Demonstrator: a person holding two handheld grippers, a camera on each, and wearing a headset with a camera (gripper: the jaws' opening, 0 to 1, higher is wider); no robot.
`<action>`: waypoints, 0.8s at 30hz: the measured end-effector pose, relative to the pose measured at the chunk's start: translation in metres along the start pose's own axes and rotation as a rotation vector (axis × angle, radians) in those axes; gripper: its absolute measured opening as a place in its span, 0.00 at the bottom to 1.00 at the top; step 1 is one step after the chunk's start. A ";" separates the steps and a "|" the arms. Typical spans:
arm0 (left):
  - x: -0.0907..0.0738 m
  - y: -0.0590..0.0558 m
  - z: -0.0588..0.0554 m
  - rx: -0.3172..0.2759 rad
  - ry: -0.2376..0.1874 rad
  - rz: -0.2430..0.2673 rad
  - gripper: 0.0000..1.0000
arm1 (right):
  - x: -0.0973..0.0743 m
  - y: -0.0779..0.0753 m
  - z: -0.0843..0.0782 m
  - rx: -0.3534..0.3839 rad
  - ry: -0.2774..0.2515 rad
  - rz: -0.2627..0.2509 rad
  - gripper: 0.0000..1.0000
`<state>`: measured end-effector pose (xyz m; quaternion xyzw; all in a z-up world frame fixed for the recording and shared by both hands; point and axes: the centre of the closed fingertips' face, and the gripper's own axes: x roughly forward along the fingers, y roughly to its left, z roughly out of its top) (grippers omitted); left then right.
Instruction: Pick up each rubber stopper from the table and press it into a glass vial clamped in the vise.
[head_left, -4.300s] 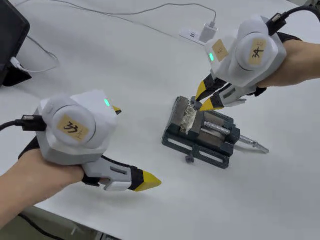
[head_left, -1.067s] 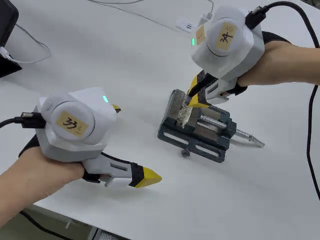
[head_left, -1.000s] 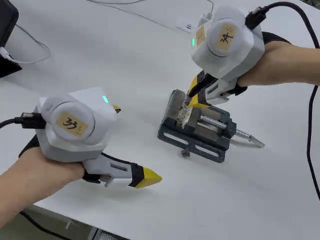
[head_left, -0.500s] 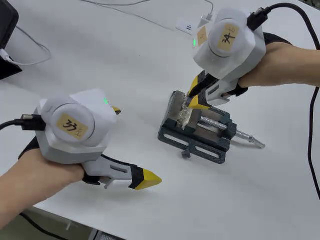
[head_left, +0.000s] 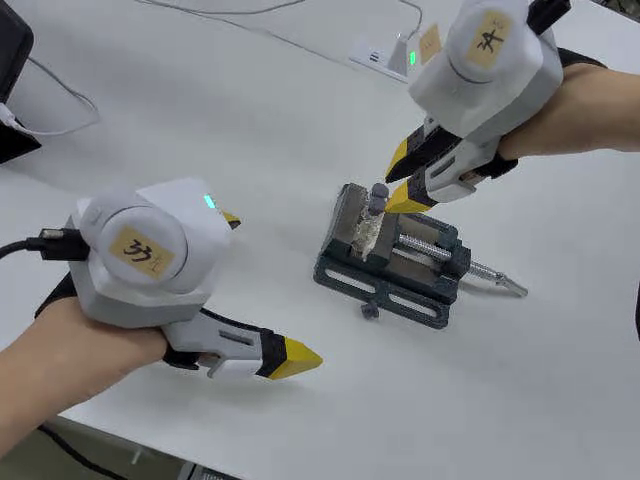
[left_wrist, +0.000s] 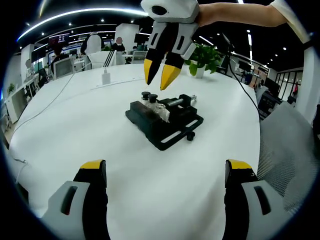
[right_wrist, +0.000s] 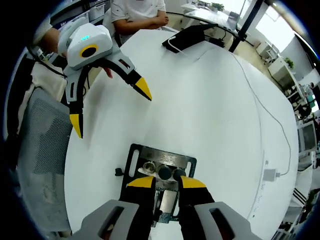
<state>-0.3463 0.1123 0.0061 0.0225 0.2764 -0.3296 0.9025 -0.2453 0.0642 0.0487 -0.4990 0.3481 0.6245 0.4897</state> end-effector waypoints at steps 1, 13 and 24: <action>0.000 0.000 0.000 0.001 0.000 0.001 0.98 | -0.001 0.000 0.000 0.009 -0.003 0.003 0.14; 0.000 0.006 -0.003 -0.005 0.012 0.007 0.98 | 0.003 0.006 0.001 0.092 -0.037 0.073 0.06; 0.000 0.007 -0.005 -0.011 0.019 0.007 0.98 | 0.007 0.012 0.006 0.112 -0.050 0.100 0.00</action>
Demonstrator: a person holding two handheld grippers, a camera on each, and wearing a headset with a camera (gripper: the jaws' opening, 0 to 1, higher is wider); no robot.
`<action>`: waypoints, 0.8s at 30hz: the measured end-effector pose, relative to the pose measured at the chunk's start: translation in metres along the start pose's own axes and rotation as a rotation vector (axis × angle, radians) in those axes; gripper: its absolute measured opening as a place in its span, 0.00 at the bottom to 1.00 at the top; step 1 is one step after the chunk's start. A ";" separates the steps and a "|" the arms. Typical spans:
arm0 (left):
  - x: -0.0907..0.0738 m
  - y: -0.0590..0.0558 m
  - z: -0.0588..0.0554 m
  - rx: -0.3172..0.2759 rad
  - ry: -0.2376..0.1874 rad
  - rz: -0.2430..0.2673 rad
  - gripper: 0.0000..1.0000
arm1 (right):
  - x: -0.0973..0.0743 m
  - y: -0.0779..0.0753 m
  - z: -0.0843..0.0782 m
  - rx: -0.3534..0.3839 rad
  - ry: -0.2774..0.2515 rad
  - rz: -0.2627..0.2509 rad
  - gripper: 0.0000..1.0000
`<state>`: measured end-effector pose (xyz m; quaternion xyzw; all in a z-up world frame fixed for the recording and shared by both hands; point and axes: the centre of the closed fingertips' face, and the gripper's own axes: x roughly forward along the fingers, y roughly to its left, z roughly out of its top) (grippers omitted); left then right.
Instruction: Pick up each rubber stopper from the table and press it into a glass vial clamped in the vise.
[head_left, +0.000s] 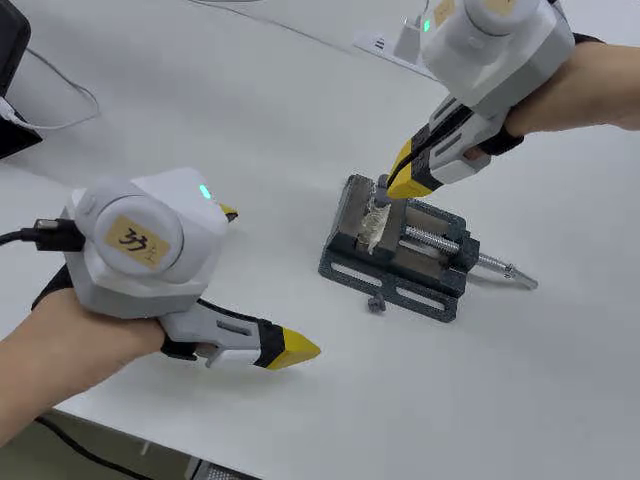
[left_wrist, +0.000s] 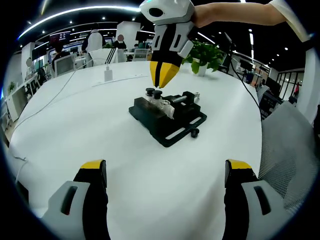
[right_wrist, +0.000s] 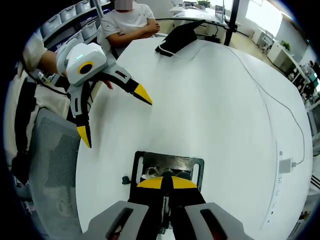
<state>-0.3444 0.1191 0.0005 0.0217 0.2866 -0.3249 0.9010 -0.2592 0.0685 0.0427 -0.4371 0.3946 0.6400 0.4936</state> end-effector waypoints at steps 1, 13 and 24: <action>0.000 0.000 0.000 -0.002 0.000 0.000 0.98 | 0.001 0.000 0.000 0.001 0.000 0.001 0.00; 0.003 -0.001 -0.005 -0.009 0.012 -0.010 0.98 | 0.008 -0.003 -0.005 0.011 0.004 0.014 0.00; 0.007 -0.001 -0.004 -0.011 0.014 -0.018 0.98 | 0.009 -0.005 -0.005 -0.035 0.049 0.012 0.00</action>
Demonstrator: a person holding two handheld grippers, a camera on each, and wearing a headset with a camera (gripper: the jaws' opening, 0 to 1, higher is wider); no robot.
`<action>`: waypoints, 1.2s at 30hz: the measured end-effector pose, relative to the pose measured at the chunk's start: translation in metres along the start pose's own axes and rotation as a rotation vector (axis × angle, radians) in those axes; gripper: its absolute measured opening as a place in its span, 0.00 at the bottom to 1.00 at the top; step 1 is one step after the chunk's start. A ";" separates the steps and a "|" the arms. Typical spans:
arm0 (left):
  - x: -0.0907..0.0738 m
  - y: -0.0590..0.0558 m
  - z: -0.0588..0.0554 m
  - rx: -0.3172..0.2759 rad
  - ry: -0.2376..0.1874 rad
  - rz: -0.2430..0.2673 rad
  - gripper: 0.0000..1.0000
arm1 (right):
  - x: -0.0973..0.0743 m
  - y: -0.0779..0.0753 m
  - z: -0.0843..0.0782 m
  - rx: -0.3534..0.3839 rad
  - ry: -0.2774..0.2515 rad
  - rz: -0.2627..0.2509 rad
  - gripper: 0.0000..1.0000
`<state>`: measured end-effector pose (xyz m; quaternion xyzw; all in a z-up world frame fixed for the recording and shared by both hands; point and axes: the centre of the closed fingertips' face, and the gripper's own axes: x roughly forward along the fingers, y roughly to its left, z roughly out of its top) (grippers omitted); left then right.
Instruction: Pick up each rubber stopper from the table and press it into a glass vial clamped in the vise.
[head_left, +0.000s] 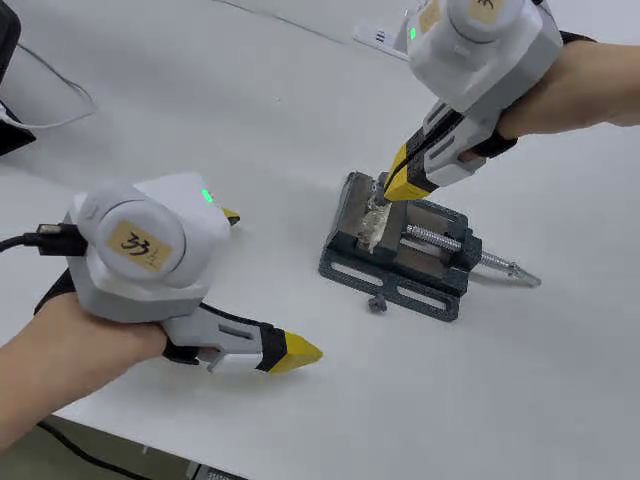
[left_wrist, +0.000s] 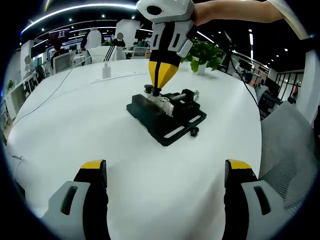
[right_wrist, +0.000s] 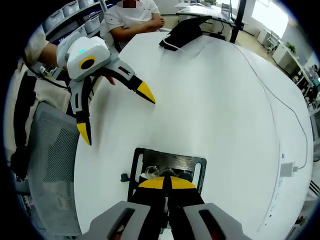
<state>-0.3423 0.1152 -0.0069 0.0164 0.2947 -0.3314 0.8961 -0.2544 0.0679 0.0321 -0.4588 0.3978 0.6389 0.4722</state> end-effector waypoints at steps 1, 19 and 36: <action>0.000 0.000 0.000 0.000 0.001 -0.001 0.98 | 0.000 -0.001 0.000 -0.007 0.003 0.002 0.00; 0.007 0.001 0.003 -0.016 -0.007 -0.004 0.97 | 0.005 -0.005 0.000 -0.008 0.061 -0.027 0.00; 0.011 0.001 0.007 -0.033 -0.019 -0.009 0.98 | 0.005 -0.003 0.000 0.100 0.138 0.050 0.00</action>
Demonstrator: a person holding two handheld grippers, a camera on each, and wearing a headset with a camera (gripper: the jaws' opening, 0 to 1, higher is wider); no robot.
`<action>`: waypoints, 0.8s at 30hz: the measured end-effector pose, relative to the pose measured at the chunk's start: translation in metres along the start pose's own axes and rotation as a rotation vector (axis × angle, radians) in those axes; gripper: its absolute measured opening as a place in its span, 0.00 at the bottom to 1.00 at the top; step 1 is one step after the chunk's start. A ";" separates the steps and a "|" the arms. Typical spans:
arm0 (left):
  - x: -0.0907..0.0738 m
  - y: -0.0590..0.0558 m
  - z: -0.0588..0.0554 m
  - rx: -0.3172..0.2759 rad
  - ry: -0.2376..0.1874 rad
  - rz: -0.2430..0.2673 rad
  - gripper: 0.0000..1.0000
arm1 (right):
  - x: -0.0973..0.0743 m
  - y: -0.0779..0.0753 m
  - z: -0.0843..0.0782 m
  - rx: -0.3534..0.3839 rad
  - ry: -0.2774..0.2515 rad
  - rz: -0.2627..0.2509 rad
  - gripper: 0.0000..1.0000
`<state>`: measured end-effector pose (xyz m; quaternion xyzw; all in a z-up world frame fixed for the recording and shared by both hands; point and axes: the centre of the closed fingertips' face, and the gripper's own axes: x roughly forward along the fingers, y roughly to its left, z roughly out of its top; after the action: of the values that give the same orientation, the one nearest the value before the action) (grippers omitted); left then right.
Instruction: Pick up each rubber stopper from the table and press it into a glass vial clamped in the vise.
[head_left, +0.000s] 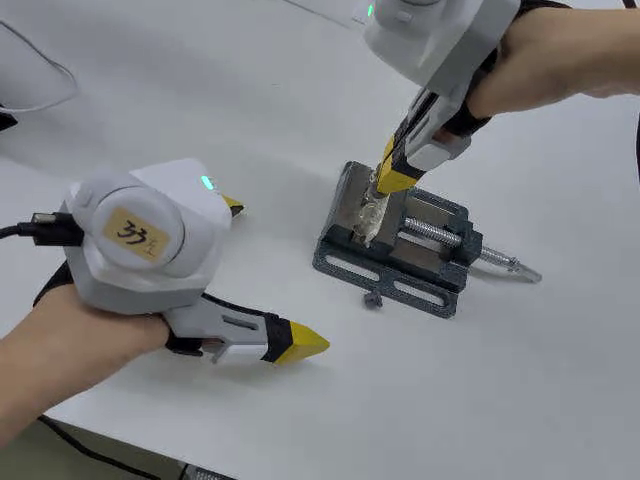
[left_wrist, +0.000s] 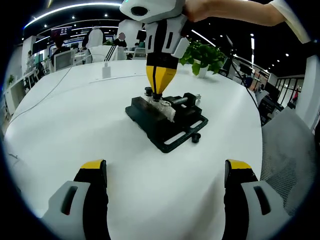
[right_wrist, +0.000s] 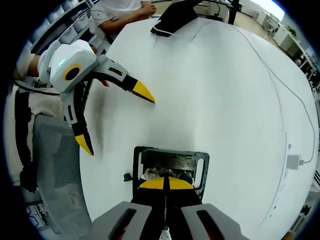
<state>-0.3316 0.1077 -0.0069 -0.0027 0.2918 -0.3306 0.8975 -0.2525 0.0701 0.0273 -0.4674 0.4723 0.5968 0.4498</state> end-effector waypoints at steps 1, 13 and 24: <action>0.000 0.000 0.000 -0.002 0.000 0.002 0.98 | 0.000 0.000 0.000 -0.003 -0.001 -0.002 0.00; 0.001 -0.002 0.008 0.013 -0.004 -0.004 0.98 | 0.005 -0.011 0.002 -0.041 0.033 -0.032 0.00; -0.009 -0.007 0.019 0.052 0.000 -0.002 0.97 | 0.002 -0.003 0.000 -0.027 0.014 -0.022 0.00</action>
<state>-0.3314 0.1035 0.0151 0.0206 0.2831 -0.3390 0.8970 -0.2503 0.0707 0.0253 -0.4828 0.4620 0.5950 0.4466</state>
